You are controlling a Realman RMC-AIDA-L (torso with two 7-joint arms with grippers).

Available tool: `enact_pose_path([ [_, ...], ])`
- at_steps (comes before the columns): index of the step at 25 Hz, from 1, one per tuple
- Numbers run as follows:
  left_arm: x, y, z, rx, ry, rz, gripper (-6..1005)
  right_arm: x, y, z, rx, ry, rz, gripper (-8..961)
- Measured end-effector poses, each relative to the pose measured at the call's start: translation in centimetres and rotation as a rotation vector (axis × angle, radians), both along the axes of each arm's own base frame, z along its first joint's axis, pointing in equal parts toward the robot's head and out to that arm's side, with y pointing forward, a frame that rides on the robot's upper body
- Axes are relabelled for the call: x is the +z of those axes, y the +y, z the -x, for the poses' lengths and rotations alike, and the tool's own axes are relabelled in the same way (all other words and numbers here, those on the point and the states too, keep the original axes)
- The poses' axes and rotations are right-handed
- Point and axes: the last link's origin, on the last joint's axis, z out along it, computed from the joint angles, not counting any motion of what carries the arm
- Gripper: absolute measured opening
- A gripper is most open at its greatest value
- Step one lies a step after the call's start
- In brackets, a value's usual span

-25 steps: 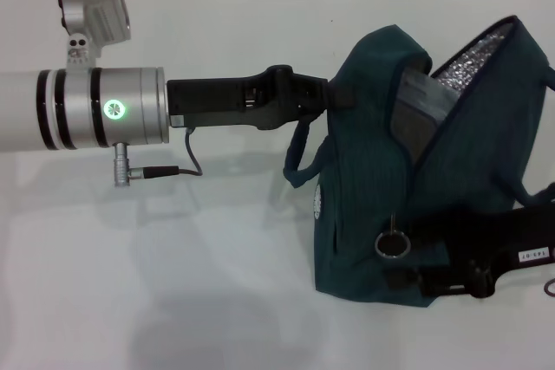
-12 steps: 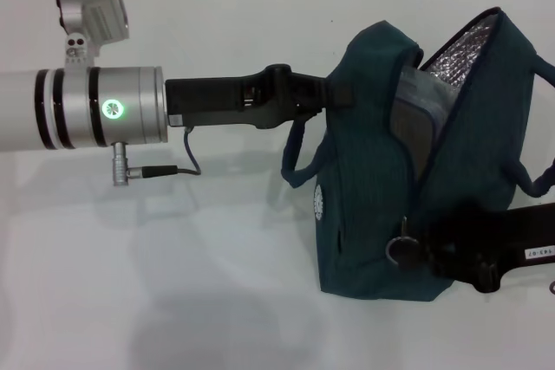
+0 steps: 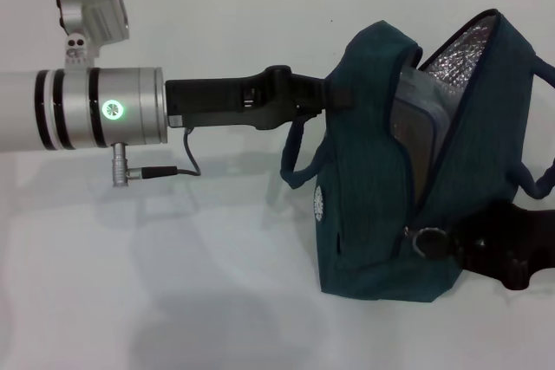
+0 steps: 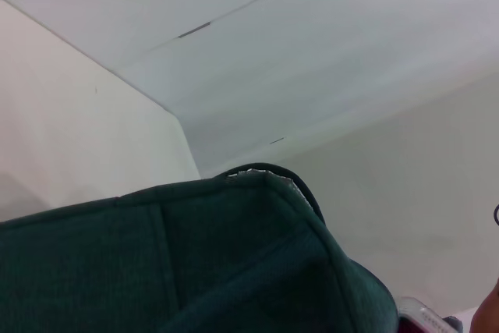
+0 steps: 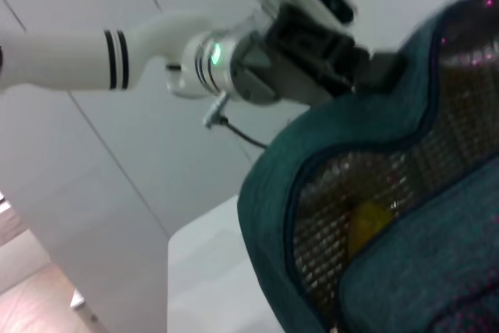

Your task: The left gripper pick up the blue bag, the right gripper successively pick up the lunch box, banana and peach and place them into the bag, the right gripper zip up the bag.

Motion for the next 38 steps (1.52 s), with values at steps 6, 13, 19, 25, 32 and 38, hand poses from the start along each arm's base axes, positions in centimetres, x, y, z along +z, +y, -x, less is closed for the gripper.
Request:
enact_pose_path([
  [6,-0.1,-0.3,0.3,0.006,-0.001,-0.001,63,1.8,-1.3,0.7,0.073,0.155,-0.086,7],
  [13,-0.3,-0.5,0.4,-0.002,-0.007,-0.001,63,2.4,-1.4,1.8,0.143,0.236,-0.128,7],
  [19,0.9,-0.8,-0.8,-0.132,-0.112,-0.103,63,1.7,-0.7,2.3,0.145,0.23,-0.113,8],
  [25,3.4,-0.8,0.7,-0.199,-0.159,-0.325,63,1.6,-0.6,2.2,0.133,0.218,-0.114,8],
  [32,4.2,-2.4,4.0,-0.182,-0.116,-0.429,336,1.5,-0.3,2.3,0.133,0.212,-0.119,8],
  [38,4.2,-4.1,4.6,-0.224,-0.135,-0.391,528,1.6,0.0,2.6,0.145,0.218,-0.125,8],
])
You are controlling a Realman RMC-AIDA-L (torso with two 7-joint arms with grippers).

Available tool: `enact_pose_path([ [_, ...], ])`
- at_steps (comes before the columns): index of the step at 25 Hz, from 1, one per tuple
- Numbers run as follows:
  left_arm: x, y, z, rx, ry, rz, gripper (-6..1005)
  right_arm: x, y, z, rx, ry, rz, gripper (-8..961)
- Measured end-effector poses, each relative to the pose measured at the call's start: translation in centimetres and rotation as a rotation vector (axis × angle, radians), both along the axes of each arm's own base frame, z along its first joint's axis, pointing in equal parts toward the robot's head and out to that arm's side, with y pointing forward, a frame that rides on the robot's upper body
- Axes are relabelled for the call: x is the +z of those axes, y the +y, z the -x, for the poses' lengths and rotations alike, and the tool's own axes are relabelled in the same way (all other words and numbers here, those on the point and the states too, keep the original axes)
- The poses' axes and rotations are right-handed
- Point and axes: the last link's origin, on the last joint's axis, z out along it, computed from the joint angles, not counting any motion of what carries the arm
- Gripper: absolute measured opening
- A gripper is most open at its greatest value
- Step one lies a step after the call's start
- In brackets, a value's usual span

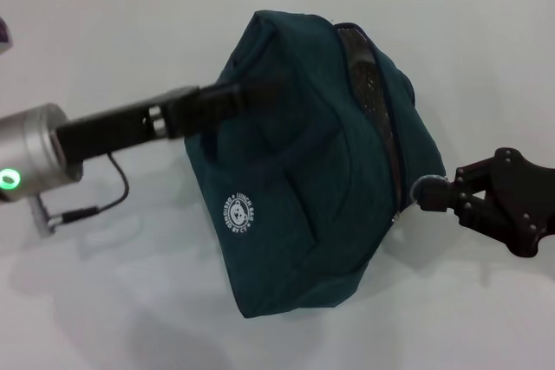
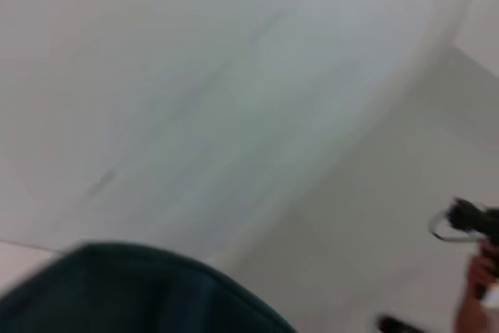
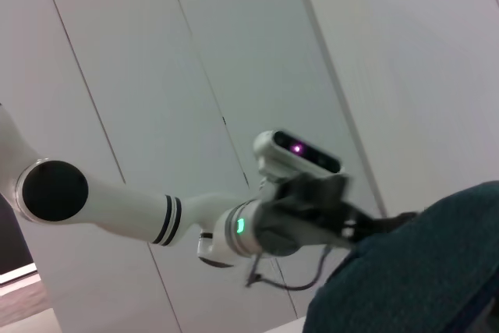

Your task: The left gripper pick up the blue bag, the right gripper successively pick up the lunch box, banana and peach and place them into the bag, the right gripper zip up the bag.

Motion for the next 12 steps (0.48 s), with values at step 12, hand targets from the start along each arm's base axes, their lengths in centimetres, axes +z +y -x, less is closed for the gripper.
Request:
enact_pose_path([
  [12,-1.5,-7.1,3.3,-0.194,0.045,-0.114,857,-0.2,0.9,0.5,0.009,-0.017,-0.016,9],
])
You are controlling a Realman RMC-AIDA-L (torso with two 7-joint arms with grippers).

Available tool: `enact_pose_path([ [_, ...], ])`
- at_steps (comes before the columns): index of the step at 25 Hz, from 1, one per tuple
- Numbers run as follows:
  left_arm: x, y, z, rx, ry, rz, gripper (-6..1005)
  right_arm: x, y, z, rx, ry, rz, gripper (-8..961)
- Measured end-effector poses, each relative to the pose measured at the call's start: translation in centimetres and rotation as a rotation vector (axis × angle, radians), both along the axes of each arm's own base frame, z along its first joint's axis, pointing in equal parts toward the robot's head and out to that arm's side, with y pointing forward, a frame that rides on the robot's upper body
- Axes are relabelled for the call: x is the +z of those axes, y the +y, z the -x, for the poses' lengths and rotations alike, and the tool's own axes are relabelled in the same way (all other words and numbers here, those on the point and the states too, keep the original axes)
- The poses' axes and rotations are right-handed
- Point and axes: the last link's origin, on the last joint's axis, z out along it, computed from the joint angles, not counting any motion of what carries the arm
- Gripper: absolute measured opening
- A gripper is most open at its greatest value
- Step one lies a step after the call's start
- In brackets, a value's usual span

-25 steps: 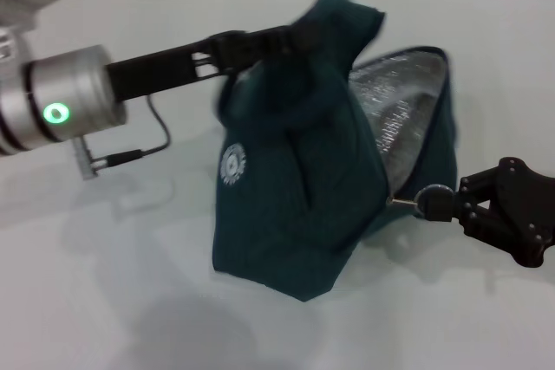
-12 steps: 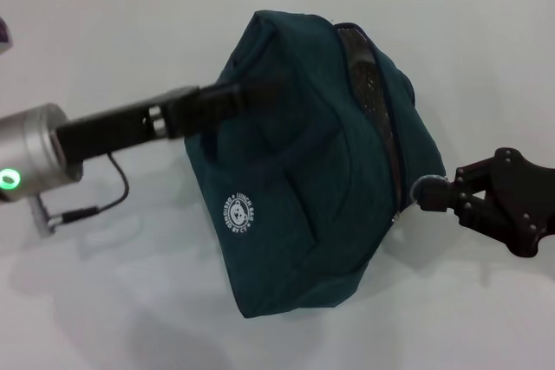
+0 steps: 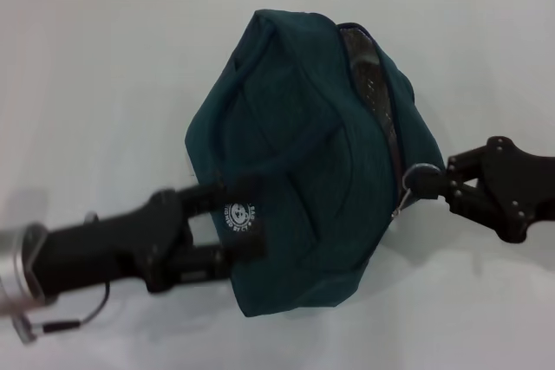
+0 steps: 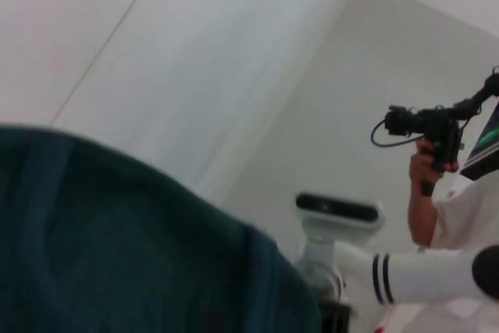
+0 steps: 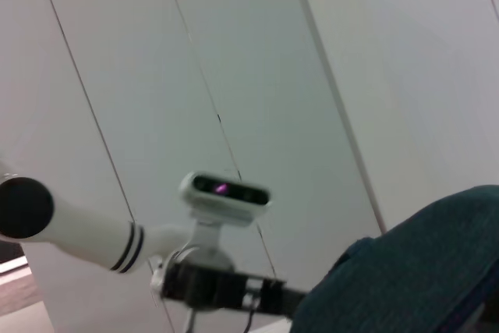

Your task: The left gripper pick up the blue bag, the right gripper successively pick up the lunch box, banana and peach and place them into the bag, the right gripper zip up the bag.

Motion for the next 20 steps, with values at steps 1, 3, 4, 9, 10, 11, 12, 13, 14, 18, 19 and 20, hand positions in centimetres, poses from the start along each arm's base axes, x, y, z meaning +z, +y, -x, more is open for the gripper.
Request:
enact_pose_path([
  [1,-0.5,-0.6,0.2,-0.003,0.002,-0.016,857,0.0,0.2,0.2,0.005,-0.004,-0.002,9],
  [3,-1.5,-1.8,0.6,-0.009,0.006,-0.049,855,-0.1,0.8,0.7,0.017,-0.008,-0.006,9],
  [4,-2.0,-2.2,0.8,-0.008,0.006,-0.071,855,-0.1,1.0,1.0,0.024,-0.009,-0.007,9],
  [9,-4.7,-3.0,1.9,0.066,0.04,-0.238,855,-0.4,2.0,2.4,0.063,-0.004,0.006,9],
  [10,-5.2,-3.0,2.1,0.087,0.06,-0.268,855,-0.5,2.2,2.8,0.076,-0.005,0.012,9],
  [11,-5.5,-3.0,2.3,0.101,0.073,-0.289,855,-0.6,2.3,3.1,0.088,-0.006,0.015,9],
  [12,-5.9,-2.9,2.5,0.119,0.091,-0.318,855,-0.7,2.5,3.5,0.102,-0.007,0.019,9],
  [13,-6.2,-2.8,2.5,0.134,0.103,-0.34,855,-0.7,2.5,3.5,0.102,-0.007,0.019,9],
  [14,-6.5,-2.7,2.5,0.14,0.11,-0.353,855,-1.0,2.9,4.4,0.126,-0.007,0.028,9],
  [18,-7.1,-2.4,2.0,0.129,0.114,-0.363,856,-1.4,3.5,5.1,0.135,-0.017,0.033,9],
  [19,-7.1,-2.4,2.0,0.129,0.113,-0.36,856,-1.6,3.6,5.3,0.135,-0.023,0.034,10],
  [20,-7.1,-2.4,2.0,0.13,0.111,-0.357,856,-1.9,3.8,5.3,0.133,-0.031,0.035,10],
])
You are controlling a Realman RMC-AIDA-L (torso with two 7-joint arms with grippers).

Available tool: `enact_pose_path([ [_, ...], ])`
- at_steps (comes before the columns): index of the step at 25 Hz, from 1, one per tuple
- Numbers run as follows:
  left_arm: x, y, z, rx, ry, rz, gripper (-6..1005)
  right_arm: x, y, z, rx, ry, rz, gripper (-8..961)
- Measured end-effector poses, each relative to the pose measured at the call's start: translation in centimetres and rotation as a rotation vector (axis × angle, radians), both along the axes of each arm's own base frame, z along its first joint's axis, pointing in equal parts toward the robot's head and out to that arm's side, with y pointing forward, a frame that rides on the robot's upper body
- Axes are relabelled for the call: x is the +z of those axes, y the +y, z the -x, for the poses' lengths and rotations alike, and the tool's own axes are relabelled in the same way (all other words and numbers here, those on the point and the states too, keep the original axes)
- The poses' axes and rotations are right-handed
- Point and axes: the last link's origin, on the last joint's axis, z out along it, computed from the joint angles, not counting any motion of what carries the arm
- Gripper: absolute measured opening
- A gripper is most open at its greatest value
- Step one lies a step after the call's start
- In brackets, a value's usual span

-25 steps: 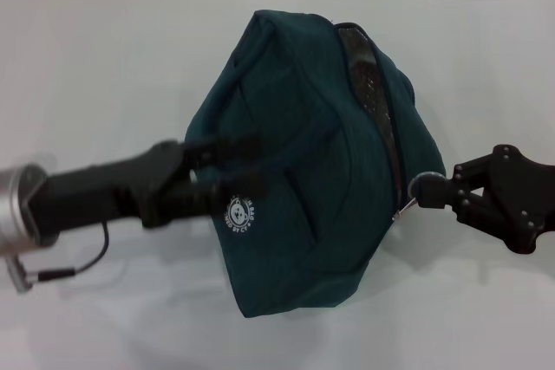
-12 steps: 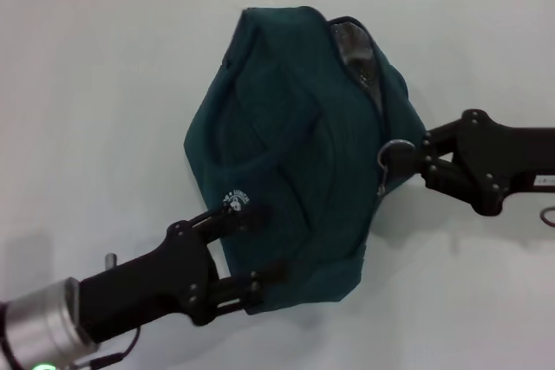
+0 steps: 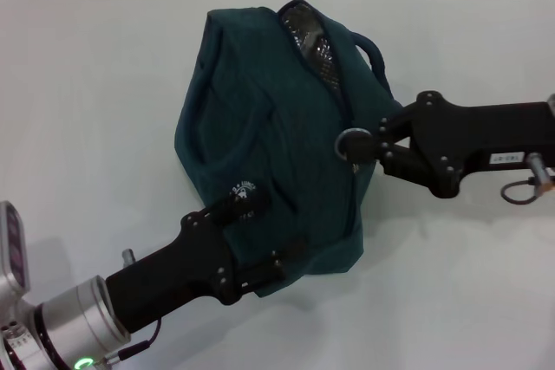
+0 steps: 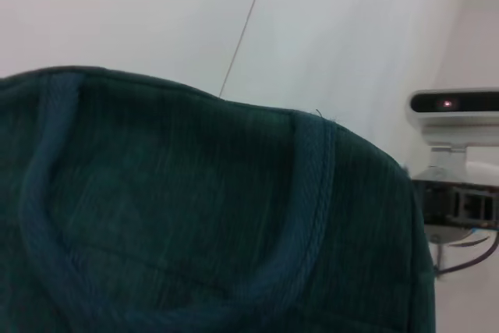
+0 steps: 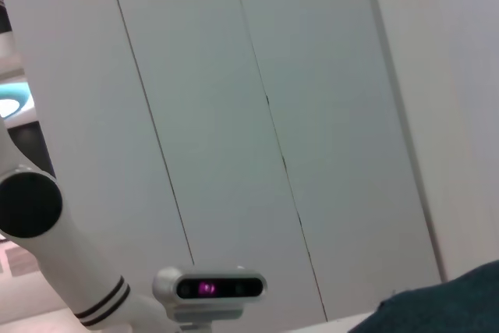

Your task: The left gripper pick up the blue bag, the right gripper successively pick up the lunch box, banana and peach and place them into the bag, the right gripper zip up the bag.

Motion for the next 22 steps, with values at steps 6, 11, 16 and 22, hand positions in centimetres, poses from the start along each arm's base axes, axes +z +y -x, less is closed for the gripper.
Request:
enact_pose_path([
  [6,0.3,0.4,0.1,0.034,-0.02,-0.016,857,-0.5,0.4,0.4,0.006,-0.018,-0.004,10],
  [11,0.3,1.8,-0.2,0.031,-0.003,-0.032,857,-0.4,0.5,1.2,0.034,0.021,-0.021,10],
  [16,0.5,2.4,-0.5,0.026,-0.009,-0.007,858,-0.2,0.7,1.4,0.04,0.066,-0.068,10],
  [22,1.0,1.5,-1.0,-0.002,-0.078,0.062,862,-0.5,1.0,1.1,0.029,0.04,-0.085,10],
])
